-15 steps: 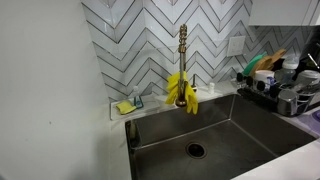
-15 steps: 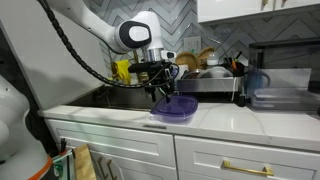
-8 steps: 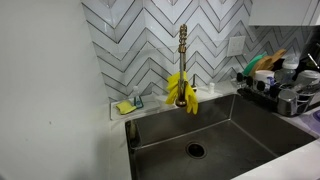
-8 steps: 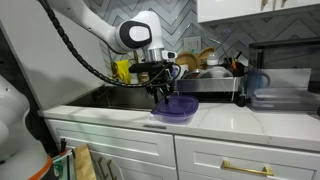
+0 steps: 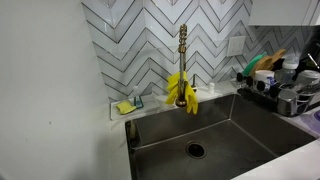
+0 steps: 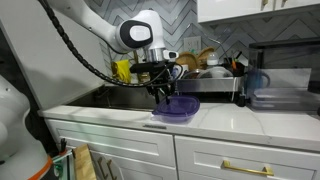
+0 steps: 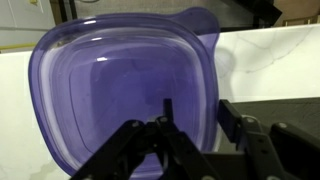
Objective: Remove the lid from the container then pour out the contents in the container into sink
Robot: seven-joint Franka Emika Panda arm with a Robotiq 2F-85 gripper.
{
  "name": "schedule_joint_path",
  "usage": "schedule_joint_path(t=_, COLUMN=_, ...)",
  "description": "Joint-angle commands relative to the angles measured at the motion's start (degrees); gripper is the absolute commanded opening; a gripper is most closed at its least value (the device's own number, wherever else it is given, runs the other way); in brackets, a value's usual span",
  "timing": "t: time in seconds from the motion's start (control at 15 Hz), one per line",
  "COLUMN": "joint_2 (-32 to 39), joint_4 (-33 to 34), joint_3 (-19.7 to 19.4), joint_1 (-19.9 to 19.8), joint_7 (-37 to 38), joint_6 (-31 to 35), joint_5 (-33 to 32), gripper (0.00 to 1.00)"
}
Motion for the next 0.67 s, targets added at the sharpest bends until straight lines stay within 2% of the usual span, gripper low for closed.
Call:
schedule_joint_path(t=0.0, joint_2=-0.54, joint_4=-0.68, joint_3=-0.42, joint_1=-0.30, joint_7=-1.44, joint_6=1.12, joint_5=0.04, gripper=0.42)
schedule_joint_path(t=0.07, joint_2=-0.52, joint_4=-0.67, joint_3=-0.43, joint_1=-0.32, joint_7=-1.43, joint_6=1.13, joint_5=0.02, gripper=0.35)
schedule_joint_path(t=0.13, joint_2=-0.51, joint_4=-0.67, joint_3=-0.42, joint_1=-0.34, joint_7=-1.45, joint_6=1.15, joint_5=0.04, gripper=0.40)
schedule_joint_path(t=0.6, joint_2=-0.38, joint_4=-0.58, joint_3=-0.47, joint_1=-0.55, joint_7=-1.34, joint_6=1.37, joint_5=-0.27, gripper=0.41)
